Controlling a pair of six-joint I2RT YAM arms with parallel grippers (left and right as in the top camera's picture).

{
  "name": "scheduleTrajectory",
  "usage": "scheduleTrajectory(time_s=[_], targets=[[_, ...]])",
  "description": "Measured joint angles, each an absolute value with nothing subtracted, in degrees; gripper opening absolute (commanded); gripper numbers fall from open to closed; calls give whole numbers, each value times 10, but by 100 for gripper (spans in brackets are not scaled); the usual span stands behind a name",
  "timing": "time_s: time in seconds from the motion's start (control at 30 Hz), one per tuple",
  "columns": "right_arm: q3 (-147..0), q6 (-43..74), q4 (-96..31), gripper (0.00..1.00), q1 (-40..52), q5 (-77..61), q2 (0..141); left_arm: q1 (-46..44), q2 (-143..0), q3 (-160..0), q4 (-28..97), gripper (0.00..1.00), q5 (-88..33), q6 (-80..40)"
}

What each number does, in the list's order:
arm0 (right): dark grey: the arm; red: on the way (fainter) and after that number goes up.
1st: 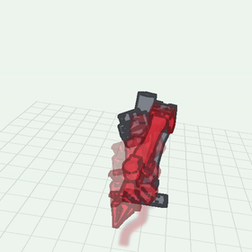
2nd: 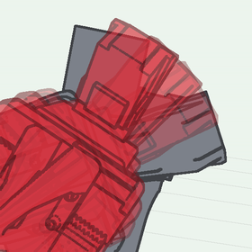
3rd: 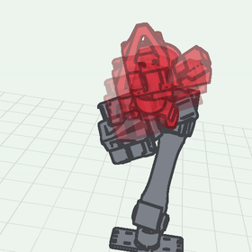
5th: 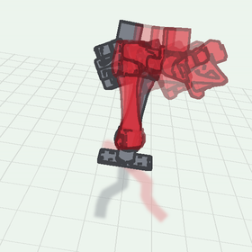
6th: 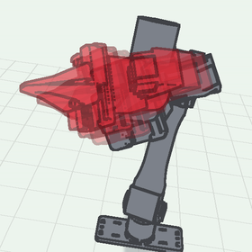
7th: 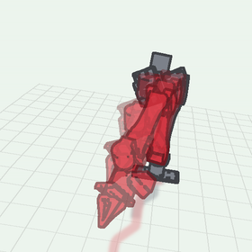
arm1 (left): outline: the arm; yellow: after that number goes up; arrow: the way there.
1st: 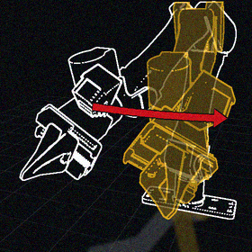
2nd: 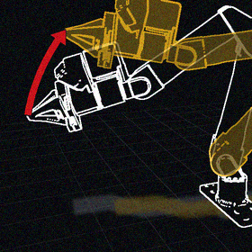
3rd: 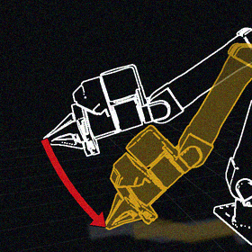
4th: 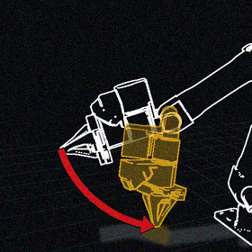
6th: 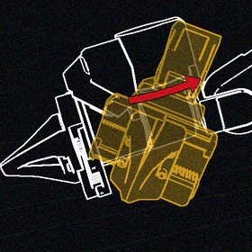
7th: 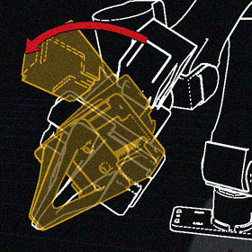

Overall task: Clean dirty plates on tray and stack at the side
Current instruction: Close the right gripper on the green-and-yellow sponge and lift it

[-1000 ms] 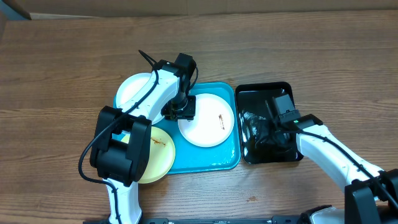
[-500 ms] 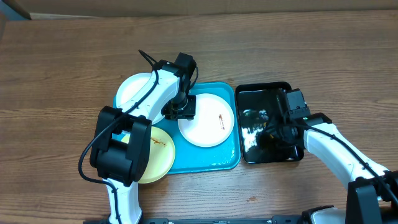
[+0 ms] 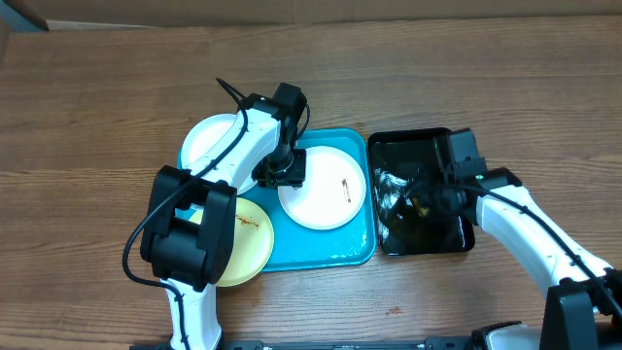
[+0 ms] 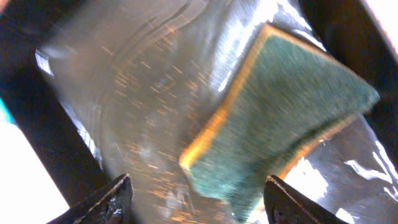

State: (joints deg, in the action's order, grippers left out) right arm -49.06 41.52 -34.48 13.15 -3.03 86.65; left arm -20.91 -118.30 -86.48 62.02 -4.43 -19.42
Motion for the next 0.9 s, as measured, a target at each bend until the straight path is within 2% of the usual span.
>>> scheduleTrajectory(time_s=[0.1,0.13,0.3,0.33,0.37,0.4,0.43,0.47,0.53,0.63,0.83,0.9], targets=[[-505,436,-342,84,132,-16,867,-209,-1183,-865,621,44,-44,-194],[-505,445,-337,100,131,-10,867,-209,-1183,-865,621,41,-44,-194],[-505,461,-305,97,131,-13,867,-209,-1183,-865,621,39,-44,-196],[-505,463,-299,75,131,-15,867,-209,-1183,-865,621,40,-44,-196],[-505,461,-297,47,131,-18,867,-209,-1183,-865,621,39,-44,-196],[-505,465,-297,27,132,-20,867,-209,-1183,-865,621,39,-44,-196],[-505,468,-301,20,132,-22,867,-209,-1183,-865,621,39,-44,-196],[-505,472,-304,20,132,-24,867,-209,-1183,-865,621,39,-44,-196],[-505,495,-317,28,132,-24,867,-209,-1183,-865,621,39,-44,-196],[-505,525,-342,35,132,-11,867,-209,-1183,-865,621,39,-44,-196],[-505,553,-356,37,132,24,867,-209,-1183,-865,621,40,-44,-196],[-505,558,-356,45,132,29,868,-209,-1183,-865,621,40,-44,-196]])
